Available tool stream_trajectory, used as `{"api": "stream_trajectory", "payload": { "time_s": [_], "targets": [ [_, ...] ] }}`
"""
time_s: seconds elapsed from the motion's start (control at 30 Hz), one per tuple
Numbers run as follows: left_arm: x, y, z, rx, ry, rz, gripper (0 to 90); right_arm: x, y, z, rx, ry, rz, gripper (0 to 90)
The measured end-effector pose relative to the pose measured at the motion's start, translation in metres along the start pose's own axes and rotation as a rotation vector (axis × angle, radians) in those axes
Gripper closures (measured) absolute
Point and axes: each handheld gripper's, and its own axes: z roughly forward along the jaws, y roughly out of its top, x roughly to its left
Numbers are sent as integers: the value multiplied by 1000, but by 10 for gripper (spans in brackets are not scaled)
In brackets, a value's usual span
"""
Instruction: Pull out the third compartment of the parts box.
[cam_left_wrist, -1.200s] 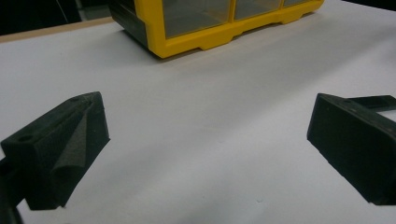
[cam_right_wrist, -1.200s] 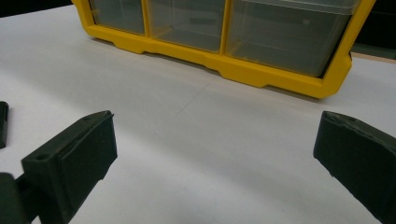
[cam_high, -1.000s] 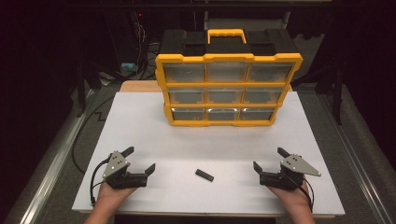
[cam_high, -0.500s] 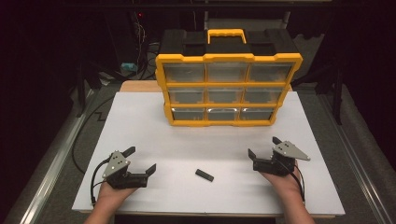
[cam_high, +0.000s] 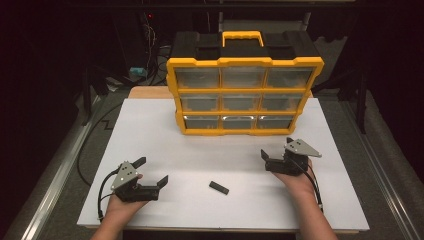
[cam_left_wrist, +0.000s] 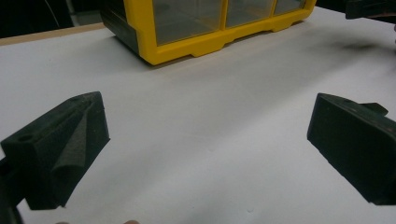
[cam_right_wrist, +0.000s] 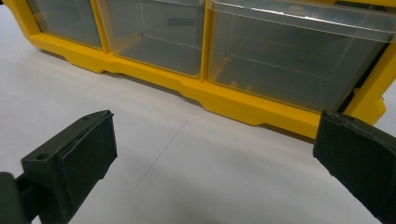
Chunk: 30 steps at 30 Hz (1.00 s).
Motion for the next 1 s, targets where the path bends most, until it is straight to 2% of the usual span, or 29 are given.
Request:
{"api": "stream_trajectory", "payload": {
  "time_s": [0.03,0.13,0.27,0.5,0.57,0.7,0.77,1.0],
  "targets": [
    [0,0,0,-5,3,2,1,-1,1,2,16,-6,-7,4],
    [-1,0,0,-8,5,1,1,-1,1,2,17,-7,-7,4],
    [0,0,1,-17,5,0,1,1,0,-3,24,-17,-43,3],
    [-1,0,1,-17,1,1,1,-2,-2,-8,35,-11,-53,3],
    [-1,0,1,-20,4,2,1,-4,-4,-13,50,-17,-69,3],
    [-1,0,0,-23,6,1,2,-8,-7,-18,61,-23,-65,3],
    [-1,0,0,-24,5,-1,1,-10,-10,-22,78,-34,-78,3],
    [-1,0,1,-22,0,3,1,-14,-16,-23,116,-46,-118,3]
  ]
}}
